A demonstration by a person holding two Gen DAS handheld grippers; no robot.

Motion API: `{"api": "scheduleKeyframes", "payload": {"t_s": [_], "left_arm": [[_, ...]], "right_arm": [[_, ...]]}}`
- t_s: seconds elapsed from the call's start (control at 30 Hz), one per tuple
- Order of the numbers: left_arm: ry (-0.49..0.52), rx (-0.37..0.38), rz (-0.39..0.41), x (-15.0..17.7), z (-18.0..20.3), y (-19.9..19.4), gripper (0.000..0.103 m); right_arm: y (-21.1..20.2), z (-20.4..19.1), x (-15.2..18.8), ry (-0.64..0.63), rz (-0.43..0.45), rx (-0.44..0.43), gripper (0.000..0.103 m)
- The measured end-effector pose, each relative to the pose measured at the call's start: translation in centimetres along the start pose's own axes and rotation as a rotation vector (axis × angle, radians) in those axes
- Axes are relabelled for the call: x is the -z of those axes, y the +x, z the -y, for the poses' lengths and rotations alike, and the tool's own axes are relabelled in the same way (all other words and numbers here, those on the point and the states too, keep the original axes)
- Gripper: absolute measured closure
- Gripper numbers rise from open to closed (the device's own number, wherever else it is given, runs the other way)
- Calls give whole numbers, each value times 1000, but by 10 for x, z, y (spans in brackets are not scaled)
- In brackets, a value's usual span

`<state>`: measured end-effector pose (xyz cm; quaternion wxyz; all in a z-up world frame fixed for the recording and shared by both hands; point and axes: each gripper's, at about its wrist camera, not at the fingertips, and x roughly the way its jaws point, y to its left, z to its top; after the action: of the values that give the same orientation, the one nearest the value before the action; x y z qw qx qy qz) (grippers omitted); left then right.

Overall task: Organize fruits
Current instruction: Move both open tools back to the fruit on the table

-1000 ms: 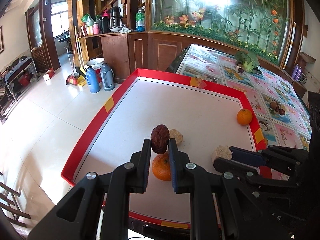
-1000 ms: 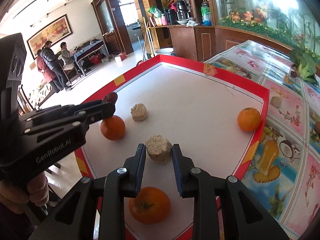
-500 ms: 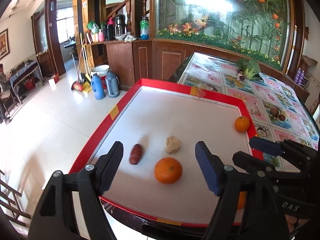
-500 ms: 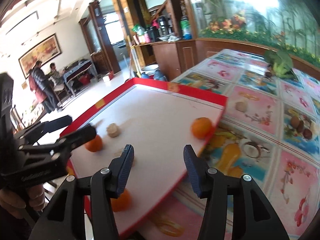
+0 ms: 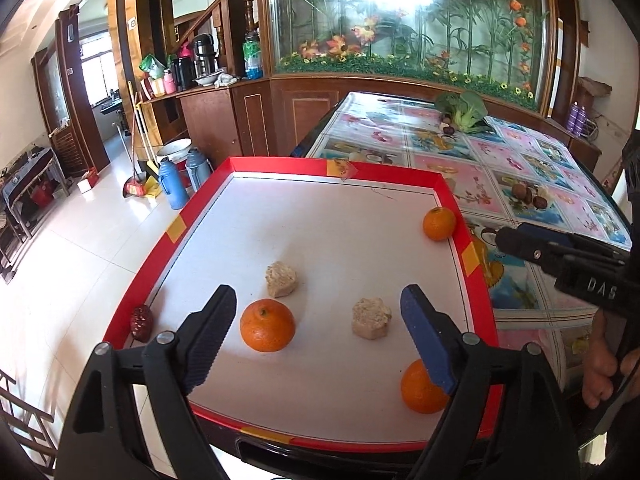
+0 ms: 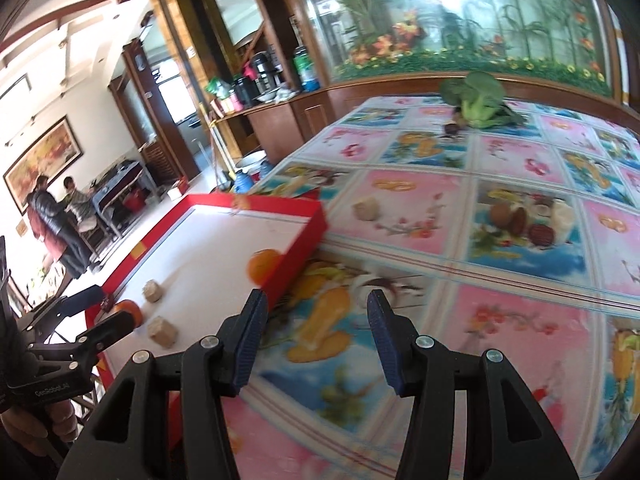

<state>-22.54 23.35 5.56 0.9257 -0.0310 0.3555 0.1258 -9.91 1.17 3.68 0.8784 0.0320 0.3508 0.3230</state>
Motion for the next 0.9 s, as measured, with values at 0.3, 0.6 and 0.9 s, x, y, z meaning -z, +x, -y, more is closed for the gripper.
{"api": "scheduleKeyframes", "payload": {"t_s": [0.3, 0.6, 0.9], "left_arm": [[32, 4, -17, -2, 15, 2, 16], [69, 20, -29, -3, 32, 5, 16], [101, 30, -46, -2, 47, 9, 16]], "right_arm": [[-26, 60, 0, 114, 34, 77, 51], [-41, 97, 1, 189, 49, 122, 50], [-37, 100, 0, 191, 41, 111, 50]]}}
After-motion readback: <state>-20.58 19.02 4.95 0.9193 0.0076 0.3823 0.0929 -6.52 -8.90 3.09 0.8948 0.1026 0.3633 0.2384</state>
